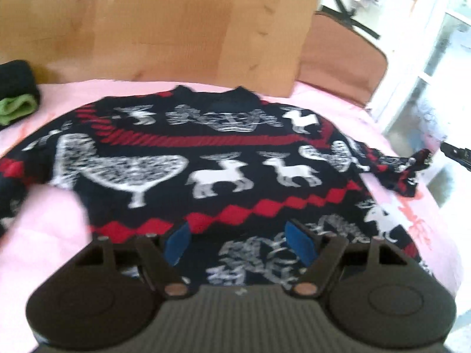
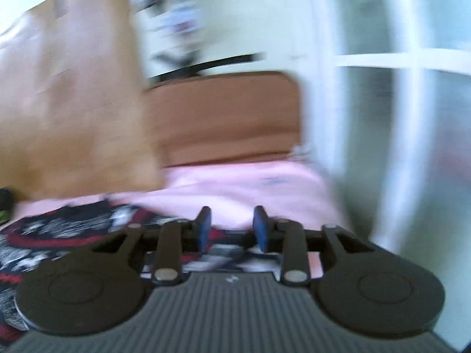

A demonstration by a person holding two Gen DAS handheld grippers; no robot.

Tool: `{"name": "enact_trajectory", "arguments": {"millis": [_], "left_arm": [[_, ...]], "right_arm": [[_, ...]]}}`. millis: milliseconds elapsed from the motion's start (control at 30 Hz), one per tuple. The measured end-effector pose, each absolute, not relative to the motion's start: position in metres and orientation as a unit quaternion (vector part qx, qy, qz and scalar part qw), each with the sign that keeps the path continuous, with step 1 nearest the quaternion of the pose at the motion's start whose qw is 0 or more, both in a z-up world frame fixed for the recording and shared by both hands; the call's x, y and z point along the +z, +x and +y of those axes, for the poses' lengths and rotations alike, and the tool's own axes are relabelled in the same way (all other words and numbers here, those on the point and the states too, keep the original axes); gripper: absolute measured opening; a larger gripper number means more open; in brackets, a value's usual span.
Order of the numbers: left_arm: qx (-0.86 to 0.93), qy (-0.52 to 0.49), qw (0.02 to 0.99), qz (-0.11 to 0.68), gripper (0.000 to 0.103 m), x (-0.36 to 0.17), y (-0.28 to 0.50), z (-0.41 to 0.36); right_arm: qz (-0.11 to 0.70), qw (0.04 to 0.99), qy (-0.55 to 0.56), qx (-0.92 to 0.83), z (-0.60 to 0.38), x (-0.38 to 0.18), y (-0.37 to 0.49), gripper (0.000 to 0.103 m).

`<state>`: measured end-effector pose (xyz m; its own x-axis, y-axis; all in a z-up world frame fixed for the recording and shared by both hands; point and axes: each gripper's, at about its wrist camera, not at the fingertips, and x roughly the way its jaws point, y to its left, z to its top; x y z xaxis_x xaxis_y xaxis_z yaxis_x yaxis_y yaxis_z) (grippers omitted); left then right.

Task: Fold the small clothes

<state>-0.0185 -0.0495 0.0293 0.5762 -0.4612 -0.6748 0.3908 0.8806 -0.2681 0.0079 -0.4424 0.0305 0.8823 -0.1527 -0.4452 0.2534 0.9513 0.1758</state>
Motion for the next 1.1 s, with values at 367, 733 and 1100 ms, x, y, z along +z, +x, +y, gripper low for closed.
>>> {"name": "enact_trajectory", "arguments": {"millis": [367,733,1100], "left_arm": [[-0.264,0.012,0.904,0.336,0.085,0.003,-0.034,-0.077],[-0.274,-0.031,0.900,0.337,0.088,0.003,-0.029,-0.067],[-0.275,-0.061,0.898,0.337,0.088,0.005,-0.027,-0.060]], "right_arm": [[0.190,0.830,0.522,-0.046,-0.488,-0.027,0.010,0.040],[0.221,0.786,0.546,-0.187,-0.503,-0.039,0.042,0.035],[0.107,0.959,0.217,-0.150,-0.414,0.065,0.101,0.008]]}}
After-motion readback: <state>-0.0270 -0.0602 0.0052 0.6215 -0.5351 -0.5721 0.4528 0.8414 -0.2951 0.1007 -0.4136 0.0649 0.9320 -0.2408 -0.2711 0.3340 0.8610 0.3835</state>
